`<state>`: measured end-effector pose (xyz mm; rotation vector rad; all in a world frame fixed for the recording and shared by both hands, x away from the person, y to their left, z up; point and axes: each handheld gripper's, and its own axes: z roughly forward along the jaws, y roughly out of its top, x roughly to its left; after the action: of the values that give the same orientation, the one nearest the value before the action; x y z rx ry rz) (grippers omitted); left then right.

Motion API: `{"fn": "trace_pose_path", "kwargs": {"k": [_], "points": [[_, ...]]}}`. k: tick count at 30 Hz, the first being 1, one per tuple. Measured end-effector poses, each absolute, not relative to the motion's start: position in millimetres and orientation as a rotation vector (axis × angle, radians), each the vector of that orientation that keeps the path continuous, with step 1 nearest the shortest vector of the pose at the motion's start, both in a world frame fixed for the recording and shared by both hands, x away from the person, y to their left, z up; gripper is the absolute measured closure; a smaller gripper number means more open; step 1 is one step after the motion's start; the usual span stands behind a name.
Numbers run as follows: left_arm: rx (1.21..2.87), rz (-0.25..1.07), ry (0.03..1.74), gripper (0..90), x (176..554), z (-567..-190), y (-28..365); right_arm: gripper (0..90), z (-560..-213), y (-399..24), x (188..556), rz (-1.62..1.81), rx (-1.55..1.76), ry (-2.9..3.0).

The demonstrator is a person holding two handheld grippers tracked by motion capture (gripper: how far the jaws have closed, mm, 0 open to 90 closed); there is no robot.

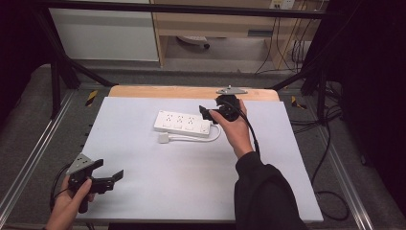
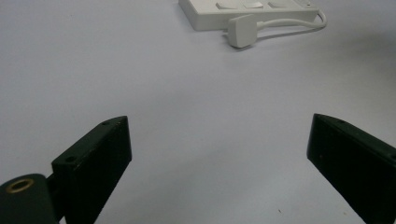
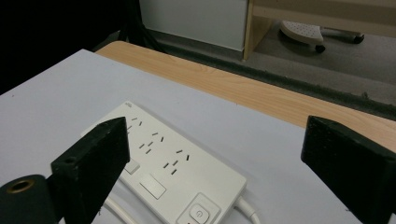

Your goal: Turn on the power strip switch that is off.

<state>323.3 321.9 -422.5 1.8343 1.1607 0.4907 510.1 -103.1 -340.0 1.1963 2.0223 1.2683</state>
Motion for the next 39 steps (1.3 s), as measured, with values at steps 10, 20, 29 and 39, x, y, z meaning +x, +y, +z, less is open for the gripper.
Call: {"fn": "trace_pose_path", "kwargs": {"k": [10, 20, 29, 39], "points": [[1.834, 0.491, 1.173, 6.4, 325.4, -423.3, 321.1, 5.7, -341.9, -98.5, 509.3, 1.235, 1.174, 2.058], [1.816, 0.503, 1.195, 6.5, 325.9, -423.3, 322.6, 6.1, -339.3, -101.6, 506.6, 1.202, 1.159, 2.067], [1.816, 0.506, 1.193, 6.4, 326.0, -423.1, 322.0, 6.3, -344.5, -103.3, 506.4, 1.176, 1.17, 2.084], [1.813, 0.503, 1.187, 6.5, 326.1, -422.5, 322.0, 7.1, -348.4, -97.2, 508.7, 1.173, 1.174, 2.093]]}}
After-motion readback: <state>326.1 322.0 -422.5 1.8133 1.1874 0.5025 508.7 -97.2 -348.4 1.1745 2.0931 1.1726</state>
